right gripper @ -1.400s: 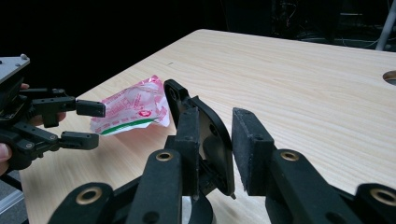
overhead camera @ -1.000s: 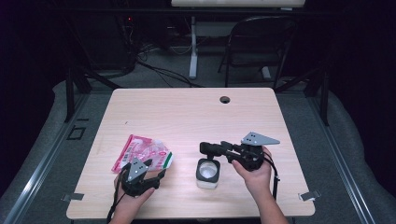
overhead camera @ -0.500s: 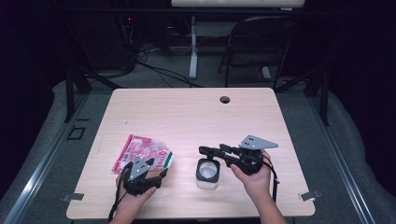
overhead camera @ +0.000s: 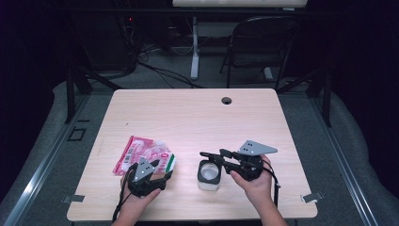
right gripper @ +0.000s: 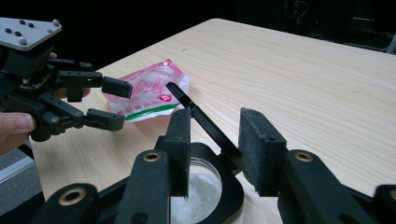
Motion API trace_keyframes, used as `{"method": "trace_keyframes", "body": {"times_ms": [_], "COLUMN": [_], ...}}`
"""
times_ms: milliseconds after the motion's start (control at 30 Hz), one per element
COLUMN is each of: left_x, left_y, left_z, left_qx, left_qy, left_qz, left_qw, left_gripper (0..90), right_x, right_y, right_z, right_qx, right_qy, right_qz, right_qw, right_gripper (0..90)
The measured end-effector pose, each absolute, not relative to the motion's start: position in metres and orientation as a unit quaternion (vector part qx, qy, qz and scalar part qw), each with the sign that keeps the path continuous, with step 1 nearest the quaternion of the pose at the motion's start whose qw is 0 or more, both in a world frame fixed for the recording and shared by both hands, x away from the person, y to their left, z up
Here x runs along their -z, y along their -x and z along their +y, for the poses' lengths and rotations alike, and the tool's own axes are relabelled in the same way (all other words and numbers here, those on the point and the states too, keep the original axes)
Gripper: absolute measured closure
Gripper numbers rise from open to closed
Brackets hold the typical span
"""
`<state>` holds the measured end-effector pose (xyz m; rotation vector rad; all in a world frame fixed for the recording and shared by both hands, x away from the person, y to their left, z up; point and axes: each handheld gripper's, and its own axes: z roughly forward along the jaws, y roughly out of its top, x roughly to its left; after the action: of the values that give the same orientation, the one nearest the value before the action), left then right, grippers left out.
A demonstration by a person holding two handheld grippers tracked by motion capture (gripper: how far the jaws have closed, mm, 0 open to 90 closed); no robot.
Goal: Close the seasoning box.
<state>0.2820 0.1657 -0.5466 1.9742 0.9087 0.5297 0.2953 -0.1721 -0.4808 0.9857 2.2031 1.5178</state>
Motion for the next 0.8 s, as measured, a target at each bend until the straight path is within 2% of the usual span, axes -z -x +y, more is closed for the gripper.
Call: {"method": "trace_keyframes", "body": {"times_ms": [800], "left_x": [0.537], "left_y": [-0.290], "left_z": [0.165], "left_qx": [-0.209], "left_qy": [-0.784], "left_qz": [0.367], "left_qw": [0.455], "left_gripper": [35.4], "right_x": [0.491], "right_y": [-0.282], "right_z": [-0.165], "right_qx": [-0.516], "right_qy": [-0.327], "right_qz": [0.778], "right_qw": [0.145], "right_gripper": [59.2]}}
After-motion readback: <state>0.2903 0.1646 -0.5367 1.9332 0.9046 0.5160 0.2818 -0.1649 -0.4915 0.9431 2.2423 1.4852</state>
